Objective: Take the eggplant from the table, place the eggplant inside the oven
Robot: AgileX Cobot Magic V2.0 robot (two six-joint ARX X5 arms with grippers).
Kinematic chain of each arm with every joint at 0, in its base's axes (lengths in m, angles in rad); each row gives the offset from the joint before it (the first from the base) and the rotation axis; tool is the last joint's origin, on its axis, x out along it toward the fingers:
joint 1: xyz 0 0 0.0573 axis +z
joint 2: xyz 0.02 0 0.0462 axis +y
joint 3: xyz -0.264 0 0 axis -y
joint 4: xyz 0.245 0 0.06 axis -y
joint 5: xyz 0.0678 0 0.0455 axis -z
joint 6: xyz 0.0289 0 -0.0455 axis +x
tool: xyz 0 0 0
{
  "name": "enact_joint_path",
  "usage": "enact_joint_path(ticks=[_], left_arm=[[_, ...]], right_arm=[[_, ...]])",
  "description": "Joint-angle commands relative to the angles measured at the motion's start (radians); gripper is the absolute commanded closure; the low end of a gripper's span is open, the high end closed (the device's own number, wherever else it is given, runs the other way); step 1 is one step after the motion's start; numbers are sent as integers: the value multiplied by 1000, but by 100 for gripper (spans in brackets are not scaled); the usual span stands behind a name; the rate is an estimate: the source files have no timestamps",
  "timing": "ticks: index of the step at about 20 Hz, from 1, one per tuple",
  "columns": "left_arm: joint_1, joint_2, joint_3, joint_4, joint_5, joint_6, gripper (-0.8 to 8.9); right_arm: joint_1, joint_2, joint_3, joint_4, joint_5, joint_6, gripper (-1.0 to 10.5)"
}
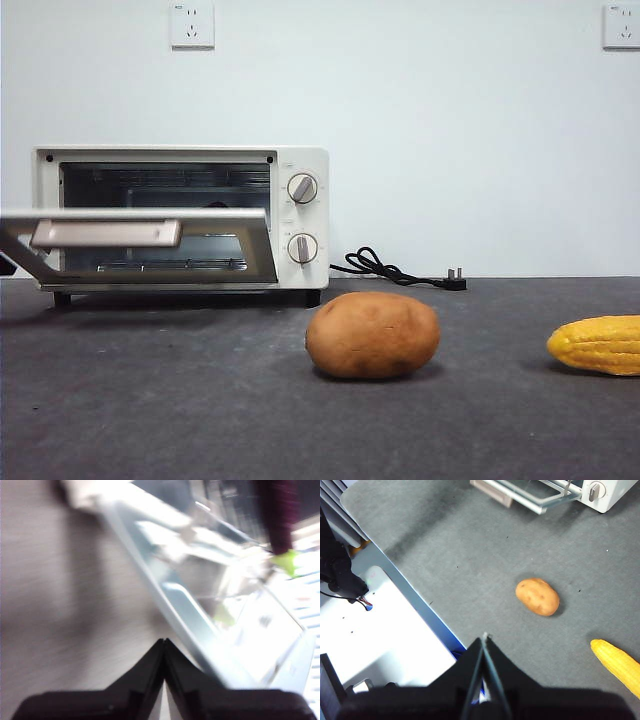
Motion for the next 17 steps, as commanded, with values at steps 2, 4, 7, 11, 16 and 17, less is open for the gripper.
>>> enact_joint_path(ticks=[2,4,7,11,16,17], left_arm=[[-13,-32,-2,12,28,-11,821],[-13,-50,6,23,28,-16,821],[-13,-75,21,62,28,-53,821],[-21,-111,38,127,28,-97,821],[-52,-144,38,245,-21,-143,821],[-60,-147,38,264,-32,-147,821]], right_arm=[[1,0,-3,-26,4,9,957],[1,0,-3,-27,4,9,957],[1,0,-3,-26,3,10,957],[1,0,-3,-27,4,10,957],[1,0,-3,-27,4,11,957],[1,0,-3,-27,3,11,957]])
